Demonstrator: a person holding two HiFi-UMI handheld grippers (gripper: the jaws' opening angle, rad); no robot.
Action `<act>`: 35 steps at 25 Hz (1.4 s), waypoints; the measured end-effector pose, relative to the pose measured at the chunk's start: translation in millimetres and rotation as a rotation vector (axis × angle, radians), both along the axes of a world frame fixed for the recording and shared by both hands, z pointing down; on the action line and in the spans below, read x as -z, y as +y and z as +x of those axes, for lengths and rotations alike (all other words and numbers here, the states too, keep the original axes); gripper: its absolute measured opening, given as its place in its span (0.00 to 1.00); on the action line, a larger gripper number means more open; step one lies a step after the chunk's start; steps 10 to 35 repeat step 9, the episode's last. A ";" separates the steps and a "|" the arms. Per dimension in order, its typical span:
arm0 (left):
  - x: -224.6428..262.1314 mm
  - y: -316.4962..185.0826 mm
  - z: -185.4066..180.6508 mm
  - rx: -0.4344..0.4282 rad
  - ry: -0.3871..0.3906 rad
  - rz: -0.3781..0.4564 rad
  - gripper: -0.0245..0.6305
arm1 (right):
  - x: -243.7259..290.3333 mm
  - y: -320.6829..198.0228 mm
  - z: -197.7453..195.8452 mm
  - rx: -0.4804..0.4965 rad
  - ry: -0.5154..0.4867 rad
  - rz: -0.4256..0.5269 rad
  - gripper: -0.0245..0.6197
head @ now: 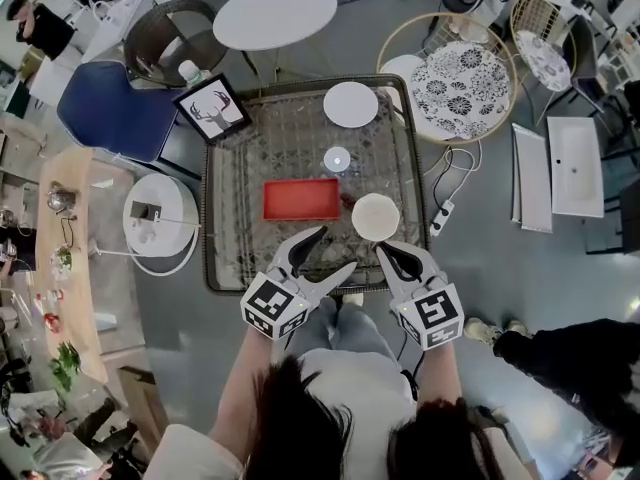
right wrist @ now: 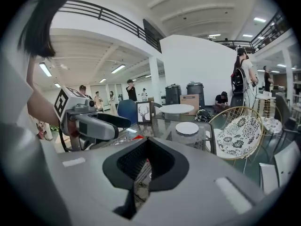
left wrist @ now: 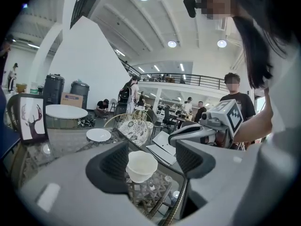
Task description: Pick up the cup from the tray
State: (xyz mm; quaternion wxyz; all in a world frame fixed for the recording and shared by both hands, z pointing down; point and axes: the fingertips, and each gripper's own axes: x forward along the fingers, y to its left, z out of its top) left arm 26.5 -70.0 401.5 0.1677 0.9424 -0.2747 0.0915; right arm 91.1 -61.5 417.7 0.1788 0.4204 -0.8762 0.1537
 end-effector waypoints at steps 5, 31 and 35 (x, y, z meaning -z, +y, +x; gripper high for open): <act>3.3 -3.6 -9.1 0.021 0.018 -0.012 0.51 | 4.9 -4.8 -7.4 0.000 0.018 0.009 0.07; -2.9 -5.3 -19.5 0.083 -0.002 -0.030 0.16 | 3.2 -4.6 -10.5 -0.010 0.014 -0.004 0.07; -2.9 -5.3 -19.5 0.083 -0.002 -0.030 0.16 | 3.2 -4.6 -10.5 -0.010 0.014 -0.004 0.07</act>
